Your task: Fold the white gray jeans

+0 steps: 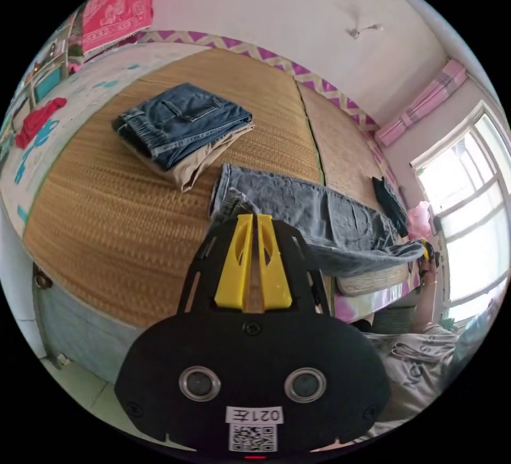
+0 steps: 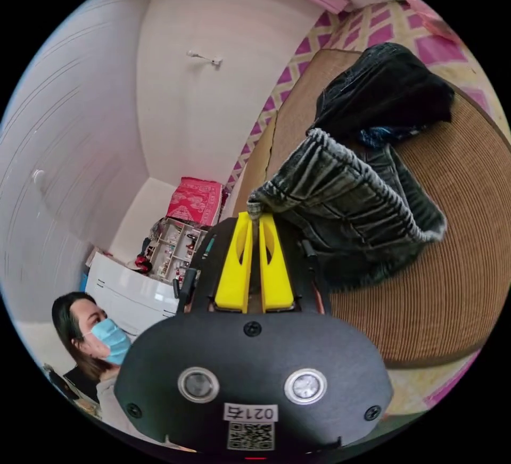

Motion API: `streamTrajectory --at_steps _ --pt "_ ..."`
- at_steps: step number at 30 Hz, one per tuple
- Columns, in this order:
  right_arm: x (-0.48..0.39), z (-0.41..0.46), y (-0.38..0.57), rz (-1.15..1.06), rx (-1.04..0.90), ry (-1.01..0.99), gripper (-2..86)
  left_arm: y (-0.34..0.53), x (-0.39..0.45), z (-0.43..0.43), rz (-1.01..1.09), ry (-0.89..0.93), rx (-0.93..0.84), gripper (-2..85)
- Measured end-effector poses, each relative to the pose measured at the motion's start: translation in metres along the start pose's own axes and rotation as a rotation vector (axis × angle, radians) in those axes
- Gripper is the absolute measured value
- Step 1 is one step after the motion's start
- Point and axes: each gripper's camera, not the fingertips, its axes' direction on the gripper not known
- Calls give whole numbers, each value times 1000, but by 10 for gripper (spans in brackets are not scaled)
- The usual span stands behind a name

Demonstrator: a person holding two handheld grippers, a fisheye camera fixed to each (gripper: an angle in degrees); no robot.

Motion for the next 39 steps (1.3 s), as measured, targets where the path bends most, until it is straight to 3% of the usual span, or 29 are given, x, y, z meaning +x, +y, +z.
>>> streamTrajectory --at_steps 6,10,16,21,25,27,29,32,37,39 --pt "67 80 -148 171 -72 203 12 -141 -3 142 -54 -81 -205 -8" --pt "89 79 -184 189 -54 150 20 -167 0 192 -29 -145 -228 -5" --pt "16 17 -199 21 -78 -1 13 -143 -26 176 29 -41 -139 2" --pt "-96 30 -191 -266 -239 -106 -3 -86 -59 139 -22 154 105 12" --pt "-219 100 -155 -662 -462 88 -9 -67 -57 142 24 107 171 15" --pt "-258 135 -134 -817 -521 235 -10 -75 -62 176 36 -66 4 9" --pt "-282 171 -117 -907 -600 374 -10 -76 -73 199 41 -95 -77 3" --pt "-297 214 -103 -948 -747 586 -10 -70 -99 180 -45 14 21 -3" --pt "-337 193 -111 -990 -632 630 -10 -41 -161 148 -195 305 165 -5" --pt "-347 184 -120 -957 -618 618 -10 -8 -199 118 -341 378 387 -4"
